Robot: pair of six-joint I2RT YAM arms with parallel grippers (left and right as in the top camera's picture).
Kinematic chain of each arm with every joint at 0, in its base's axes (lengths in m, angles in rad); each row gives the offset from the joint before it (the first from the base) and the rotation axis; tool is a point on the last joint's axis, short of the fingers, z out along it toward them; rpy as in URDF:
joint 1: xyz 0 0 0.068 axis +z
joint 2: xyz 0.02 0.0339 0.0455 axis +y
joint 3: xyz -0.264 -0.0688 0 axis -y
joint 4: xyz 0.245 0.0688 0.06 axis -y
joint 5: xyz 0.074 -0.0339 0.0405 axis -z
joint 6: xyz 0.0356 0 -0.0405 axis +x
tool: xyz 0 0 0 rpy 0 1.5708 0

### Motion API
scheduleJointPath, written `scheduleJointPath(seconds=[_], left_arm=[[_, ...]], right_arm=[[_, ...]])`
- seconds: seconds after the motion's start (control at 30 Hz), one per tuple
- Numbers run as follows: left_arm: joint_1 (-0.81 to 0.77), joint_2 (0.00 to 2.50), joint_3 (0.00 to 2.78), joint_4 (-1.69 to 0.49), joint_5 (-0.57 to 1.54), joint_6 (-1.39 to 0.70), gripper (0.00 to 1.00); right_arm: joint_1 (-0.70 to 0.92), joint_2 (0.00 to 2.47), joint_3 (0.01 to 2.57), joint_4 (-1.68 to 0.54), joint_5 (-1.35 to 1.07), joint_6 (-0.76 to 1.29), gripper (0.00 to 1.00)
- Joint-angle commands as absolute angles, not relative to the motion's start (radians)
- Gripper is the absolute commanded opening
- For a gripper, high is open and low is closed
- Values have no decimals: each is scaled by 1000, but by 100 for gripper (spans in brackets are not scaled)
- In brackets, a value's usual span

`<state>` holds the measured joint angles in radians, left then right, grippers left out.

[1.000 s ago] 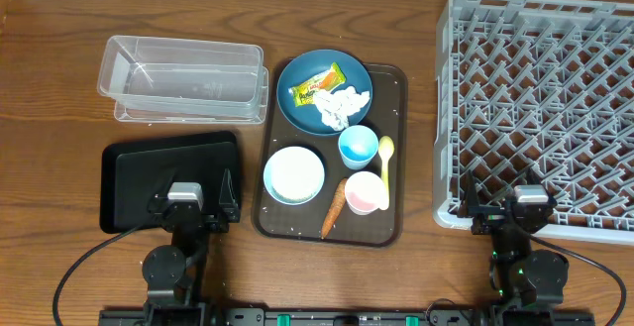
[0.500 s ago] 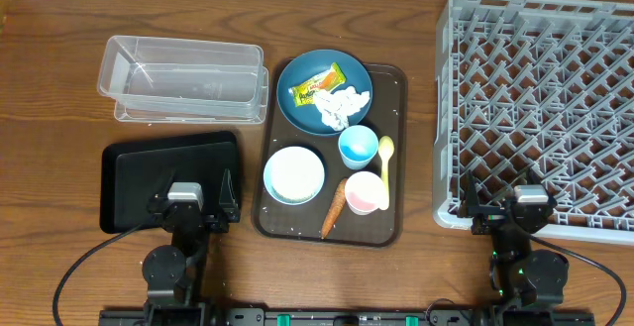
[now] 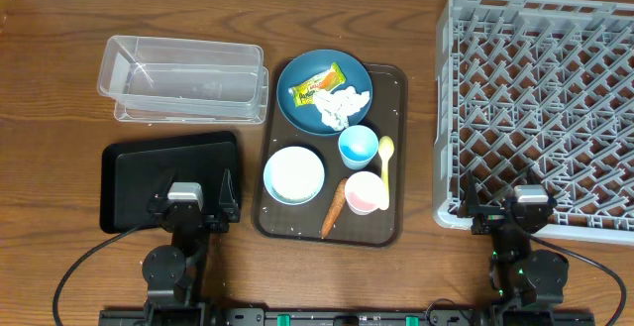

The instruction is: Sort waste into correct bins and load items into the dishwasher rack

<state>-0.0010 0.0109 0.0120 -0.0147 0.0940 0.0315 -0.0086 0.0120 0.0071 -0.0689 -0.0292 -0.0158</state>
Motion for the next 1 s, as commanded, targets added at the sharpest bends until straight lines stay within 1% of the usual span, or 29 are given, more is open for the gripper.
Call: scheduleJointPath(seconds=[0.0, 0.27, 0.57, 0.73, 0.87, 0.97], left_arm=[[4, 4, 4, -59, 112, 44, 92], [4, 4, 4, -59, 112, 44, 92], [4, 4, 4, -47, 139, 41, 92], [4, 4, 10, -52, 168, -70, 92], [4, 22, 48, -64, 168, -100, 92], [4, 72, 120, -127, 167, -100, 92]], right_arm=[[-3, 6, 5, -72, -27, -31, 99], [-3, 6, 5, -72, -27, -31, 99], [-3, 6, 6, -14, -46, -21, 99], [-3, 6, 7, 12, -49, 87, 99], [-3, 11, 30, 11, -30, 90, 99], [-3, 38, 79, -16, 25, 89, 99]])
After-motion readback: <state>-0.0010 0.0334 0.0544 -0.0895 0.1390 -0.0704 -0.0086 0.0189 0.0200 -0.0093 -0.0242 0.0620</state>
